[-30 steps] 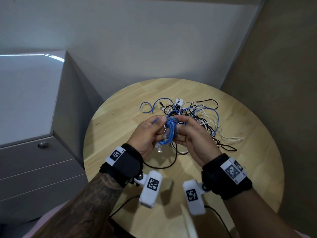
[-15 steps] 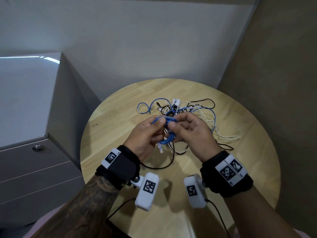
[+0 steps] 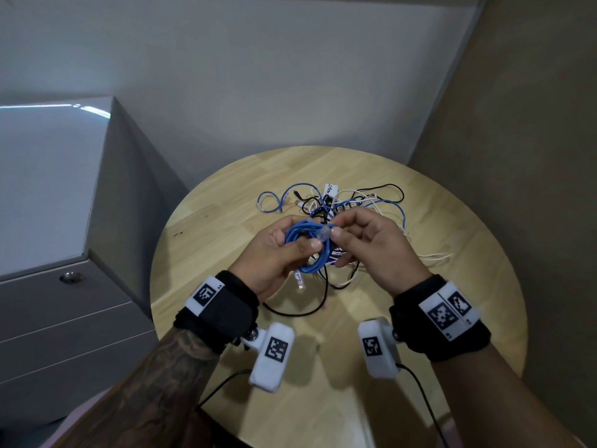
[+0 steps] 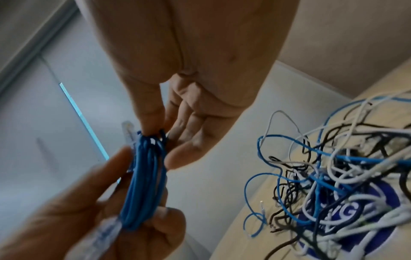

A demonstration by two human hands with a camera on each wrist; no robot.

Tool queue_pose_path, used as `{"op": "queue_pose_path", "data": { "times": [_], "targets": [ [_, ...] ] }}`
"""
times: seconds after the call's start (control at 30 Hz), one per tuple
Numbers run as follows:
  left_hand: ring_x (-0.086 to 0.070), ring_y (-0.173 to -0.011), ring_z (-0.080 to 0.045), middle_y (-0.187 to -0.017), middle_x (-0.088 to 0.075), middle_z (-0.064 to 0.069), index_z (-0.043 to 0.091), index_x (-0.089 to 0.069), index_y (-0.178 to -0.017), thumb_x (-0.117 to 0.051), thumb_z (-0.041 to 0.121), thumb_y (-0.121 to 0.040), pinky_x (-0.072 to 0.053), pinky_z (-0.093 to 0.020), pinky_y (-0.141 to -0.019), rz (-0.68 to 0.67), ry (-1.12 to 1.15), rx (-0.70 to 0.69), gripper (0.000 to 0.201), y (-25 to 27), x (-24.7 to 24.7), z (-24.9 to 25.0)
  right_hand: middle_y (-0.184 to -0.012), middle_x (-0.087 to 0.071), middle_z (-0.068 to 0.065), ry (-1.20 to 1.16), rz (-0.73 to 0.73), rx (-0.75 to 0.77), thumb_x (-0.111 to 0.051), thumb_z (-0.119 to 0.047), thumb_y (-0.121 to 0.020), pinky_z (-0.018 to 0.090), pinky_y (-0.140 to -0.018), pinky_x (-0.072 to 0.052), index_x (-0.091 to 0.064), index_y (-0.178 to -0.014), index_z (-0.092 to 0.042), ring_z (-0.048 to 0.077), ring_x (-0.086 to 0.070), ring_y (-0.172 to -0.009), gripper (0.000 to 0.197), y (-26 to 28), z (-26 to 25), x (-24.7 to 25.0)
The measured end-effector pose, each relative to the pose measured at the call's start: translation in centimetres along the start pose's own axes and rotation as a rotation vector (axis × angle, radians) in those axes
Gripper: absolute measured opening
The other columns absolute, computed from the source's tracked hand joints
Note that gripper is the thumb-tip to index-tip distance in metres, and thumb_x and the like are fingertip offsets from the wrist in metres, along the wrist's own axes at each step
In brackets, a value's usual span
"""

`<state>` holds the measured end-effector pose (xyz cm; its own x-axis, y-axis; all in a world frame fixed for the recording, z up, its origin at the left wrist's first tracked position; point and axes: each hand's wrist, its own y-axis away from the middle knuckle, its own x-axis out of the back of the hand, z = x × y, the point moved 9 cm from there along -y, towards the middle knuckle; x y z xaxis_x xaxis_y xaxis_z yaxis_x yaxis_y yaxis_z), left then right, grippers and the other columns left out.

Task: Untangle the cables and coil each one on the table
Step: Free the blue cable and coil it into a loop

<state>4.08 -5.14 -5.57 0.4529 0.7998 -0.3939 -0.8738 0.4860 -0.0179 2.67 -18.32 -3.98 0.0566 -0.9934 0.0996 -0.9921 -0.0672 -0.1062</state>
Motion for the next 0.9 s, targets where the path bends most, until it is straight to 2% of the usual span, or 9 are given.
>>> {"op": "queue_pose_path", "data": {
  "times": [0.13,0.17,0.27,0.33,0.43,0.57,0.7,0.8,0.9],
  "targets": [
    [-0.058,-0.061,-0.006,-0.079,-0.067,0.000,-0.005,-0.051,-0.121,-0.064,0.003,-0.081,-0.046,-0.016,-0.058,0.011,0.040,0.029,0.043,-0.2,0.3,-0.4,-0.081,-0.066,0.005,0.157,0.005,0.055,-0.066,-0.010,-0.096,0.030,-0.058,-0.053,-0.066,-0.087,-0.019,0.015,-0.060,-0.072,0.013,-0.1,-0.6,0.4],
    [-0.058,-0.062,-0.006,-0.080,-0.067,0.000,-0.004,-0.053,-0.118,-0.065,0.004,-0.080,-0.046,-0.016,-0.059,0.003,0.030,0.037,0.041,-0.2,0.3,-0.5,-0.080,-0.064,0.004,0.182,0.002,0.060,-0.066,-0.013,-0.096,0.029,-0.058,-0.051,-0.064,-0.085,-0.020,0.013,-0.058,-0.069,0.013,0.0,-0.7,0.4],
    [-0.060,-0.064,-0.007,-0.078,-0.067,0.002,0.003,-0.058,-0.105,-0.067,0.002,-0.075,-0.047,-0.017,-0.060,-0.007,-0.048,0.030,0.031,-0.3,0.1,-0.6,-0.079,-0.061,-0.002,0.112,-0.018,0.011,-0.063,-0.024,-0.088,0.030,-0.058,-0.050,-0.058,-0.081,-0.015,0.011,-0.054,-0.069,0.013,0.4,-0.7,-0.3],
    [-0.061,-0.065,-0.008,-0.078,-0.068,0.001,0.005,-0.060,-0.102,-0.071,0.002,-0.072,-0.048,-0.017,-0.062,0.022,-0.111,0.002,0.032,-0.3,0.4,-0.7,-0.078,-0.060,0.000,0.127,-0.046,0.014,-0.067,-0.030,-0.086,0.034,-0.058,-0.051,-0.054,-0.082,-0.011,0.013,-0.055,-0.070,0.023,0.6,-0.7,-0.7],
    [-0.063,-0.070,-0.012,-0.084,-0.068,-0.003,0.005,-0.061,-0.105,-0.077,-0.001,-0.073,-0.049,-0.021,-0.066,0.048,-0.164,-0.007,0.036,-0.3,0.9,-0.8,-0.075,-0.061,0.008,0.174,-0.052,0.060,-0.076,-0.019,-0.089,0.038,-0.061,-0.052,-0.053,-0.083,-0.004,0.018,-0.057,-0.066,0.028,0.4,-0.9,-0.8],
    [-0.067,-0.081,-0.021,-0.096,-0.068,-0.012,0.001,-0.056,-0.116,-0.071,0.000,-0.075,-0.055,-0.028,-0.072,-0.036,-0.121,0.047,0.044,-0.3,0.6,-0.8,-0.072,-0.062,0.007,0.013,-0.059,0.025,-0.071,-0.002,-0.090,0.024,-0.058,-0.052,-0.055,-0.083,-0.001,0.018,-0.059,-0.061,0.018,0.1,-0.4,-0.3],
    [-0.053,-0.055,-0.005,-0.075,-0.062,0.003,-0.007,-0.054,-0.115,-0.065,-0.004,-0.086,-0.040,-0.018,-0.051,-0.057,-0.189,0.040,0.032,-0.1,0.0,-0.6,-0.070,-0.062,0.006,0.018,-0.068,0.035,-0.074,-0.009,-0.086,0.021,-0.057,-0.050,-0.055,-0.080,-0.006,0.016,-0.061,-0.059,0.020,0.2,-0.5,0.0],
    [-0.041,-0.050,-0.005,-0.069,-0.058,0.005,-0.011,-0.054,-0.114,-0.059,0.002,-0.091,-0.033,-0.018,-0.048,-0.074,-0.169,0.028,0.027,0.0,-0.2,-0.3,-0.070,-0.067,0.003,0.024,-0.099,0.036,-0.075,-0.019,-0.079,0.023,-0.059,-0.051,-0.055,-0.080,-0.004,0.016,-0.062,-0.060,0.025,0.3,-0.9,-0.1],
    [-0.030,-0.047,-0.007,-0.063,-0.050,0.001,-0.005,-0.058,-0.105,-0.060,0.014,-0.092,-0.024,-0.019,-0.048,0.016,-0.164,-0.027,0.023,-0.1,0.3,0.0,-0.077,-0.069,0.006,-0.006,-0.090,0.026,-0.075,-0.013,-0.080,0.024,-0.062,-0.053,-0.056,-0.086,-0.002,0.015,-0.064,-0.066,0.023,0.3,-0.8,-0.5]
  ]
}}
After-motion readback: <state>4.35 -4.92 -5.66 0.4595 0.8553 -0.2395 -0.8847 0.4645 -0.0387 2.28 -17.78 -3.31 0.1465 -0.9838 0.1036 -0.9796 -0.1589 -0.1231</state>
